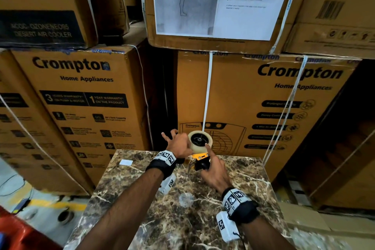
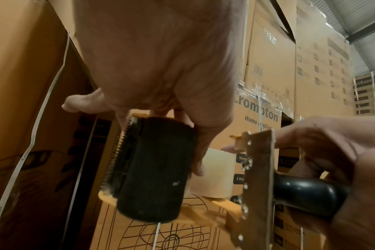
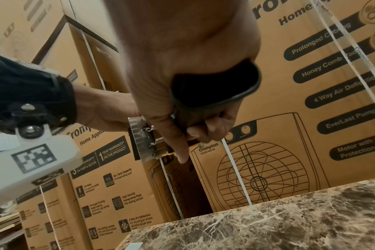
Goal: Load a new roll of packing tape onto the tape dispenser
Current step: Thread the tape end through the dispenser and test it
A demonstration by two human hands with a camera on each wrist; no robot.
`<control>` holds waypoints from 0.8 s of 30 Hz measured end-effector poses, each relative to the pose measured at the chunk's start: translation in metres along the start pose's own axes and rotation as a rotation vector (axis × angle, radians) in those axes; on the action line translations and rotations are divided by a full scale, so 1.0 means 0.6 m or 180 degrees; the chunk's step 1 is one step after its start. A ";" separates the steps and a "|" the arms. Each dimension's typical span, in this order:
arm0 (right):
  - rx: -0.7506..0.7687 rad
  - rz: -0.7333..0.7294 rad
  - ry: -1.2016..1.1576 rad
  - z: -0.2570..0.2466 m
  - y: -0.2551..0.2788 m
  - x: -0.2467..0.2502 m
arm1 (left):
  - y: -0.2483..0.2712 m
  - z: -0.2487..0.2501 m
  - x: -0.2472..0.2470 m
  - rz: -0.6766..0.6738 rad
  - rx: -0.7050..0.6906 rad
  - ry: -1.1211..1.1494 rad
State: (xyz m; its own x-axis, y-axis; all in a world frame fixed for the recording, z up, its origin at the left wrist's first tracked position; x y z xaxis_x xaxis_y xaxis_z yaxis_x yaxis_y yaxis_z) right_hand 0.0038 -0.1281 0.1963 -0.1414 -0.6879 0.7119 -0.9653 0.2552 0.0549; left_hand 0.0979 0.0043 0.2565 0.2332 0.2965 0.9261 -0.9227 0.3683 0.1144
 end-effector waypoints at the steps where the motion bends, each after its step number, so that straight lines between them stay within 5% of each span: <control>1: 0.0026 -0.0038 -0.0019 -0.001 0.000 -0.003 | -0.003 -0.001 -0.001 0.0026 -0.0062 0.0021; 14: 0.0172 0.0256 0.0495 0.005 -0.002 0.010 | 0.008 0.011 0.019 0.0628 -0.0580 0.0763; 24: 0.0160 0.0179 0.1116 -0.005 0.003 0.020 | 0.021 0.037 0.027 0.0770 -0.0934 -0.0037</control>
State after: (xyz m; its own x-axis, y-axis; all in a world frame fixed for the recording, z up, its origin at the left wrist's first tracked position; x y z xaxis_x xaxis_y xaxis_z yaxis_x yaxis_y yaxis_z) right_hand 0.0007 -0.1338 0.2074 -0.1192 -0.3966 0.9102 -0.9690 0.2463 -0.0196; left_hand 0.0832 -0.0060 0.2807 0.0144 0.3962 0.9180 -0.8231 0.5260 -0.2141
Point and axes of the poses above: each hand's wrist, its own y-axis away from the middle knuckle, its own x-axis out of the back of the hand, z = x × y, the point moved 10 cm from there along -y, towards the middle knuckle, and after that the axes turned 1 degree about z, right-handed, at the moved point
